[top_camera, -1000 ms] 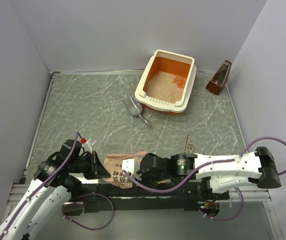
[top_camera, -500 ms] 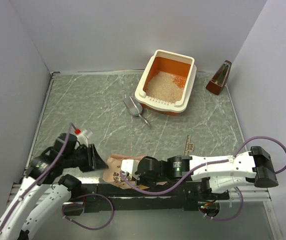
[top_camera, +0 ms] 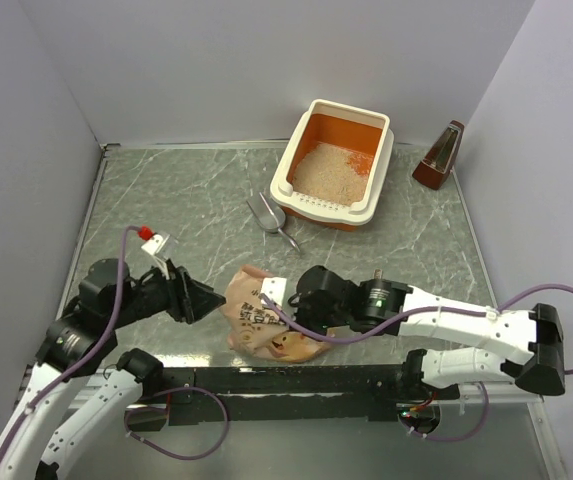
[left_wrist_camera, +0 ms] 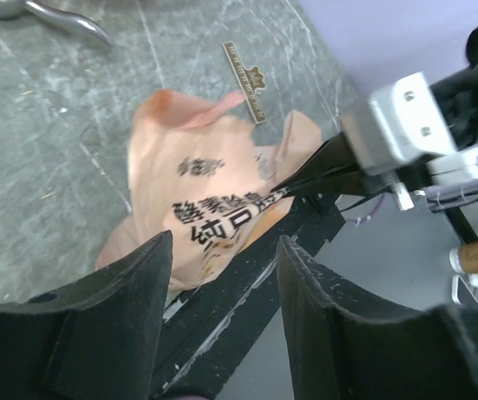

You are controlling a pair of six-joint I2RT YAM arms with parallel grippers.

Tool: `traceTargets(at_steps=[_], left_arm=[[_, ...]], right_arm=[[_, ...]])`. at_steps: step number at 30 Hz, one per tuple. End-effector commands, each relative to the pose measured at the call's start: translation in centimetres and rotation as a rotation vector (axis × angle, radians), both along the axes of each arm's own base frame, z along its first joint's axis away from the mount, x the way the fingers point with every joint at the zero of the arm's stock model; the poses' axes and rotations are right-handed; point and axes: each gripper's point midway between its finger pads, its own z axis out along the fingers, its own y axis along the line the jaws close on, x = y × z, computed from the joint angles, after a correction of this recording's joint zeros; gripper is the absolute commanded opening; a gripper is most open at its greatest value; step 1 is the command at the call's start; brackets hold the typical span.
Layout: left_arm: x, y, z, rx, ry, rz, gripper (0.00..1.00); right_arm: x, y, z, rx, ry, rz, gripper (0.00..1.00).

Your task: Fill the litter box with clean litter

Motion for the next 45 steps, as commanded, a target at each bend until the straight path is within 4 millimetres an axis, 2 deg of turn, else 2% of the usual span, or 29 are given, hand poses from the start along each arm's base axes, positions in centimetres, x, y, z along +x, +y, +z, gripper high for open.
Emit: traceTargets(at_steps=[1, 2, 5, 8, 14, 15, 19, 21, 22, 24, 25, 30, 33, 36, 40, 45], left_arm=[[-0.2, -2.2, 3.2, -0.086, -0.225, -0.175, 0.58], [-0.3, -2.4, 3.4, -0.092, -0.238, -0.196, 0.58], [0.0, -3.1, 4.0, -0.094, -0.292, -0.247, 0.59], [-0.3, -4.4, 3.2, -0.111, -0.32, -0.364, 0.6], [0.2, -6.1, 1.0, -0.082, -0.372, -0.478, 0.61], [0.5, -6.6, 0.6, -0.078, -0.374, -0.492, 0.61], [-0.6, -9.4, -1.2, -0.029, -0.399, -0.587, 0.61], [-0.1, -10.8, -2.1, 0.017, -0.395, -0.578, 0.61], [-0.8, -11.5, -2.5, 0.036, -0.408, -0.61, 0.61], [0.5, -12.3, -3.6, 0.105, -0.427, -0.565, 0.6], [0.2, -12.8, -3.5, 0.108, -0.452, -0.571, 0.6], [1.3, -13.6, -4.1, 0.149, -0.58, -0.503, 0.62], [1.3, -14.4, -5.2, 0.164, -0.579, -0.523, 0.62], [0.5, -15.4, -6.8, 0.176, -0.552, -0.582, 0.61], [-0.2, -15.1, -8.3, 0.19, -0.528, -0.617, 0.61], [-1.7, -14.3, -8.5, 0.172, -0.495, -0.658, 0.59]], right_arm=[[-0.3, -1.0, 4.2, 0.071, -0.053, 0.155, 0.0], [-0.4, -0.9, 4.5, 0.073, -0.04, 0.167, 0.0], [-1.3, -1.5, 3.9, 0.045, 0.009, 0.207, 0.0], [-2.0, -1.5, 3.6, 0.054, 0.045, 0.245, 0.0], [-1.5, -1.9, 3.4, 0.082, 0.078, 0.199, 0.0], [-1.3, -1.8, 3.6, 0.095, 0.076, 0.185, 0.0], [-0.8, -1.9, 4.2, 0.143, 0.067, 0.16, 0.0], [-0.9, -1.9, 4.0, 0.156, 0.081, 0.158, 0.0], [-0.7, -1.8, 4.0, 0.166, 0.081, 0.152, 0.0], [-1.0, -1.9, 3.7, 0.167, 0.096, 0.159, 0.0], [-1.0, -1.9, 3.5, 0.17, 0.1, 0.155, 0.0], [-1.6, -2.4, 4.2, 0.212, 0.091, 0.168, 0.0], [-1.8, -2.5, 4.6, 0.238, 0.08, 0.17, 0.0], [-1.7, -2.7, 4.7, 0.245, 0.075, 0.164, 0.0], [-1.5, -2.8, 4.7, 0.247, 0.073, 0.154, 0.0], [-1.4, -2.9, 4.6, 0.254, 0.069, 0.145, 0.0]])
